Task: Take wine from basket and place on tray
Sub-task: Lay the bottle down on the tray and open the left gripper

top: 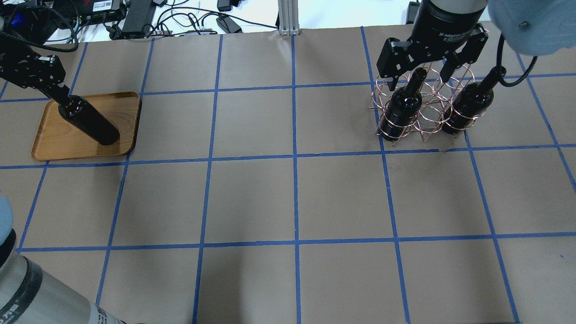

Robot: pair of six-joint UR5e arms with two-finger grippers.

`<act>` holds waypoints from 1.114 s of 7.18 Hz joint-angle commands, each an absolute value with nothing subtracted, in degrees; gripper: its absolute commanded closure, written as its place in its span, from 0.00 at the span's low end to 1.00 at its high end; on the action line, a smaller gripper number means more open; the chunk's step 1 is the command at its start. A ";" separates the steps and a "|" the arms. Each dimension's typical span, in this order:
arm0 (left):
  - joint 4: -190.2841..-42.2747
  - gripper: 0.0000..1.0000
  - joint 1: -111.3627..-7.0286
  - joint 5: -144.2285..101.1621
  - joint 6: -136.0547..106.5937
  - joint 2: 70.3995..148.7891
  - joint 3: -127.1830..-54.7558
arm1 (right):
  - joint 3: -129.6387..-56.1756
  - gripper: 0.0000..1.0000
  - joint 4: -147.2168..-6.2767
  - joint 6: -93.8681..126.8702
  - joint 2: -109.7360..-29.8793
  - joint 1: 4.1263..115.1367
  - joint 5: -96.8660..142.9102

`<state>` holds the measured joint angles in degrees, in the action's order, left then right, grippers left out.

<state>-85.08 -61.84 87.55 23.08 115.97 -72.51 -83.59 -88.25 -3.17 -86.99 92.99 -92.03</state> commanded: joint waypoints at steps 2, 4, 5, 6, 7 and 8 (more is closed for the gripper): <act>-87.08 0.32 -62.40 87.71 21.80 112.78 -72.51 | -83.67 0.00 -88.24 -3.16 -87.01 92.99 -92.37; -91.65 0.32 -67.73 88.15 18.83 108.04 -72.60 | -83.58 0.00 -88.42 -3.34 -87.01 92.99 -92.11; -91.93 0.32 -72.03 88.15 14.46 106.19 -73.12 | -83.67 0.00 -88.33 -3.25 -87.01 92.99 -92.02; -92.02 0.30 -76.86 88.42 8.76 104.78 -74.34 | -83.58 0.00 -88.59 -3.34 -87.01 92.99 -92.11; -91.93 0.31 -79.78 90.07 7.31 103.55 -76.10 | -83.67 0.00 -89.46 -3.34 -86.92 92.99 -92.11; -92.28 0.30 -82.07 89.48 2.77 102.06 -77.24 | -83.67 0.00 -89.47 -3.25 -87.01 92.99 -92.02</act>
<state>-91.99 -78.56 89.36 7.60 103.90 -75.62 -83.65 -89.15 -3.31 -86.98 92.99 -92.09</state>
